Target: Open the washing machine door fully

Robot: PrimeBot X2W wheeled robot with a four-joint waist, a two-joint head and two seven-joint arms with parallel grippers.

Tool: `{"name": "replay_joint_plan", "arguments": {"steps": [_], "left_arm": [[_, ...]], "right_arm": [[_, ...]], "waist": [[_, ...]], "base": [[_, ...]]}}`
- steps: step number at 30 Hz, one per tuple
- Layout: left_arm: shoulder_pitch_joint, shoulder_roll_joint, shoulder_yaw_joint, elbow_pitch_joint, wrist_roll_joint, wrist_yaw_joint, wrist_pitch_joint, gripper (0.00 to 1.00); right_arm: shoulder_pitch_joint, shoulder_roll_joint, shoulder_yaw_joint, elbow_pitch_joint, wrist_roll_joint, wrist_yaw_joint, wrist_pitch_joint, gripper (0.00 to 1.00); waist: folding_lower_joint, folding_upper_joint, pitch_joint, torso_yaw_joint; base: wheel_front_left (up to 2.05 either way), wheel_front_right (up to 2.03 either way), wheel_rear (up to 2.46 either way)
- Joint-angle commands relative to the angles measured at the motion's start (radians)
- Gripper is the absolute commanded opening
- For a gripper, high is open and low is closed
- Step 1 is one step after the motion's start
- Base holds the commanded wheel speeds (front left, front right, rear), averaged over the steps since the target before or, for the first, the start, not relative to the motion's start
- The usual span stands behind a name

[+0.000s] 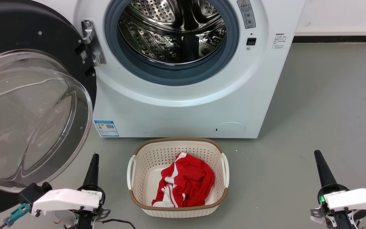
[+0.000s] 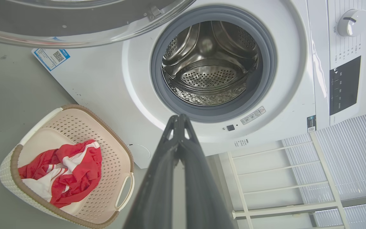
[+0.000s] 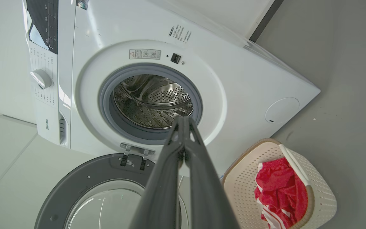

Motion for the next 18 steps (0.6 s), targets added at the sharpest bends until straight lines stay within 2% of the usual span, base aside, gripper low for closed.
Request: {"name": "replay_joint_plan", "arguments": {"steps": [1,18], "left_arm": [[-0.020,0.001,0.005,-0.004,-0.018,-0.007,0.004,0.00],[-0.023,-0.001,0.026,0.006,-0.183,-0.020,0.044,0.00]], "right_arm": [[-0.021,-0.006,-0.003,-0.003,0.020,0.000,0.003,0.00],[-0.041,-0.004,-0.015,0.022,0.180,0.000,0.041,0.00]], "waist": [[0.0000,0.0000,0.000,0.000],[0.0000,0.0000,-0.007,-0.003]], "base": [[0.00,0.00,0.00],[0.00,0.00,0.00]]}}
